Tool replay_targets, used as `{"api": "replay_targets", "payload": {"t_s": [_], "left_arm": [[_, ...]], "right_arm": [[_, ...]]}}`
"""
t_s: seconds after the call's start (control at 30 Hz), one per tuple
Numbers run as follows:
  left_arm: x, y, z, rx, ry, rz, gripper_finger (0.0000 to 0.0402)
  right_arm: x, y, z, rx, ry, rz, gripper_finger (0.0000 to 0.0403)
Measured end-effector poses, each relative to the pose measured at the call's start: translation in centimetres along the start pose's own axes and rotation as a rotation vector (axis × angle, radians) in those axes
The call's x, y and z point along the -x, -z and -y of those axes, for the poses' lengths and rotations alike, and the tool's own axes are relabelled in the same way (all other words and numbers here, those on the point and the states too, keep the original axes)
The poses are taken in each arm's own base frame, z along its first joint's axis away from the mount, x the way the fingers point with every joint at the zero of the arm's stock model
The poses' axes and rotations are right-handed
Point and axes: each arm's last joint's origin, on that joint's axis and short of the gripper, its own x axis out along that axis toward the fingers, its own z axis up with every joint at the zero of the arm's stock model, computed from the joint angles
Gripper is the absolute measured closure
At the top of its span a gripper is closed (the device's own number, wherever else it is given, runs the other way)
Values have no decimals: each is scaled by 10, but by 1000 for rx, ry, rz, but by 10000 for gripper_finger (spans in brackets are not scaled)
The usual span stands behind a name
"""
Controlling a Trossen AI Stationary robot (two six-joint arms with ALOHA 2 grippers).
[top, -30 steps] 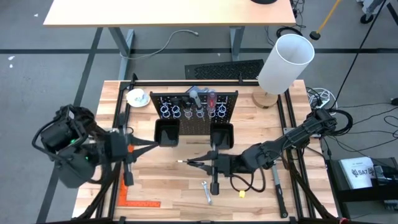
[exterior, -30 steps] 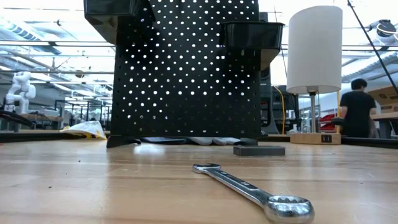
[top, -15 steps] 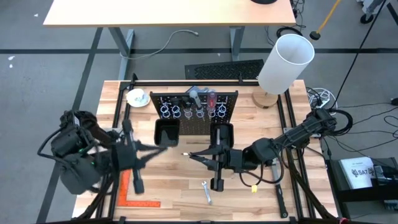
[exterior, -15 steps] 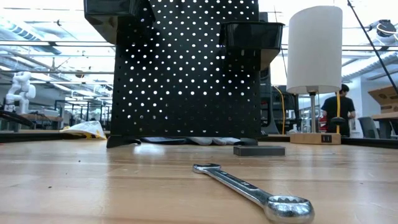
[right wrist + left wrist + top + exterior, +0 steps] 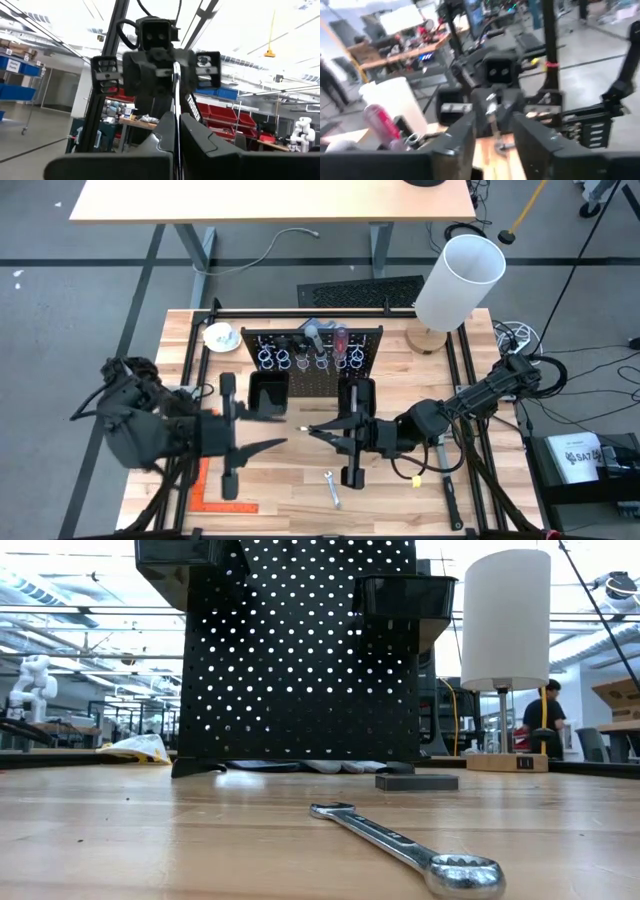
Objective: Hang tools onto peg board
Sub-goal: Hang the silver wrench on the black peg board
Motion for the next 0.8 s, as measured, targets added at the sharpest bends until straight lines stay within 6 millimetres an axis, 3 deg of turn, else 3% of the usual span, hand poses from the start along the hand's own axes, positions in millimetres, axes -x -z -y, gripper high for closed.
{"api": "replay_targets", "payload": {"t_s": [0.13,0.8], "left_arm": [[-6,2,-6,18,-24,-19,238],[-32,2,-25,64,110,19,236]], "right_arm": [[0,-1,0,-4,3,11,397],[0,-5,1,3,-5,59,397]]}}
